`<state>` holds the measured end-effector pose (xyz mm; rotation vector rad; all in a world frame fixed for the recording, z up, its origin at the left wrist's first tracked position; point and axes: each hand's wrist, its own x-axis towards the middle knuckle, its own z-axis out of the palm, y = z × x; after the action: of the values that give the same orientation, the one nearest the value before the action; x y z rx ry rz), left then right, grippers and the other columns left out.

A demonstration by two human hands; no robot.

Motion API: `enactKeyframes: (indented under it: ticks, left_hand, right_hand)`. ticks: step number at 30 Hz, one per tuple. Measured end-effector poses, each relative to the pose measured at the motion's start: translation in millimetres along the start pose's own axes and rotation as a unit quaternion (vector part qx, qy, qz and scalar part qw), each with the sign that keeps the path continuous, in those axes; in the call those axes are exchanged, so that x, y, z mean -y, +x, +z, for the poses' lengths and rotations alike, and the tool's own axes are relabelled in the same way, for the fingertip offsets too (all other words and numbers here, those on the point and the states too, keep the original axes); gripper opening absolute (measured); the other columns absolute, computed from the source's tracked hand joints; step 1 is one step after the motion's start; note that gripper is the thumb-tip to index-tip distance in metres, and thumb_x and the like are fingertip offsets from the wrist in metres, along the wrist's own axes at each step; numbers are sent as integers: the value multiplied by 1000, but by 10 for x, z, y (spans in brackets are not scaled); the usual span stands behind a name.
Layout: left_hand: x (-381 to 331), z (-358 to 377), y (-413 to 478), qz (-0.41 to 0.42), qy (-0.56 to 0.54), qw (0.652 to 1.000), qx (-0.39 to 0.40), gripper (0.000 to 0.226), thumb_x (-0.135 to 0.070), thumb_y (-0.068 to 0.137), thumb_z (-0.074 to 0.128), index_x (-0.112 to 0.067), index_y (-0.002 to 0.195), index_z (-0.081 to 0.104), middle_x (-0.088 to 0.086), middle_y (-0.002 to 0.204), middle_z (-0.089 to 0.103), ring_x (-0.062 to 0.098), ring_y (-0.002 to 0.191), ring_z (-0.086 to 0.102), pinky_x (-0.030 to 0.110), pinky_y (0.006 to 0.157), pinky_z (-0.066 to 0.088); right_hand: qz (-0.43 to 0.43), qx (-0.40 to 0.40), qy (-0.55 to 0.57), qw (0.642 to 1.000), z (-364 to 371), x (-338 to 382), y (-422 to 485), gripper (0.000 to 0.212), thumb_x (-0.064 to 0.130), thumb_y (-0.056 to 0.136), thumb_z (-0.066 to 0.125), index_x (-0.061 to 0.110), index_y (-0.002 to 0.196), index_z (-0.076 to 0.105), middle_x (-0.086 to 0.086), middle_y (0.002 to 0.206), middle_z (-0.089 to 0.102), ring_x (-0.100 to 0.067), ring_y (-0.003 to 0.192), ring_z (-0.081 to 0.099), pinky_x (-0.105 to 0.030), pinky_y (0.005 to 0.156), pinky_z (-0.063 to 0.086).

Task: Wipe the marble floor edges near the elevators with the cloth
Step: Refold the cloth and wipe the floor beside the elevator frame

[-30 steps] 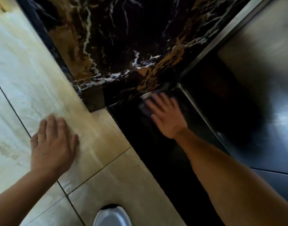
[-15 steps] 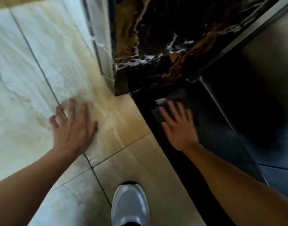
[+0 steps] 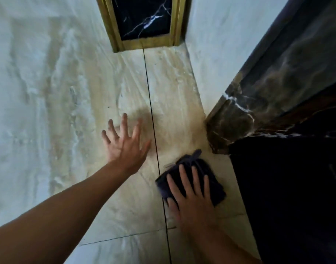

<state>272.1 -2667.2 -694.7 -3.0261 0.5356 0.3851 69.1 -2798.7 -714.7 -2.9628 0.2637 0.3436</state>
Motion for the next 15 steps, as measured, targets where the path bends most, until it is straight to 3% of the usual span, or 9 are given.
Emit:
enactKeyframes:
  ticks: [2, 5, 7, 10, 12, 15]
  left_hand:
    - [178, 1, 201, -30, -14, 999, 0, 79, -75, 86, 2, -39, 157, -3, 5, 168, -16, 47, 150, -12, 67, 119, 1]
    - [289, 79, 367, -64, -49, 997, -3, 75, -78, 86, 8, -46, 154, 3, 3, 168, -12, 48, 150, -12, 69, 118, 0]
    - [234, 124, 377, -78, -66, 994, -23, 71, -77, 87, 15, -48, 152, 10, 3, 168, -1, 49, 149, -6, 69, 117, 3]
    - [185, 159, 427, -91, -84, 992, -27, 72, -76, 84, 20, -47, 150, 15, 3, 166, 7, 50, 148, -5, 70, 116, 2]
    - [174, 157, 448, -96, -90, 991, -23, 74, -76, 82, 22, -47, 150, 16, 3, 166, 8, 51, 148, -6, 70, 115, 1]
    - [163, 188, 454, -106, -79, 991, -16, 77, -77, 80, 18, -47, 151, 12, 3, 167, 2, 53, 147, -14, 71, 114, -4]
  right_hand:
    - [-27, -14, 8, 999, -76, 47, 408, 59, 51, 97, 32, 36, 154, 24, -6, 164, 20, -36, 151, 13, -63, 116, 16]
    - [-35, -54, 3, 998, -197, -50, 1183, 59, 51, 97, 31, 37, 154, 25, -6, 164, 20, -35, 151, 12, -62, 118, 13]
    - [-4, -78, -6, 997, -323, -107, 1762, 60, 51, 96, 30, 38, 154, 24, -6, 165, 18, -35, 151, 10, -61, 119, 7]
    - [58, -51, 15, 997, -451, -146, 2489, 61, 54, 95, 27, 43, 154, 12, -1, 167, 7, -32, 152, -1, -58, 120, -4]
    - [97, -54, 35, 993, -424, -157, 2518, 61, 54, 96, 24, 43, 154, 9, -1, 167, 4, -32, 152, -2, -60, 119, -3]
    - [108, -106, 22, 988, -322, 36, 1941, 60, 53, 97, 26, 41, 155, 16, -6, 165, 17, -35, 151, 11, -62, 118, 9]
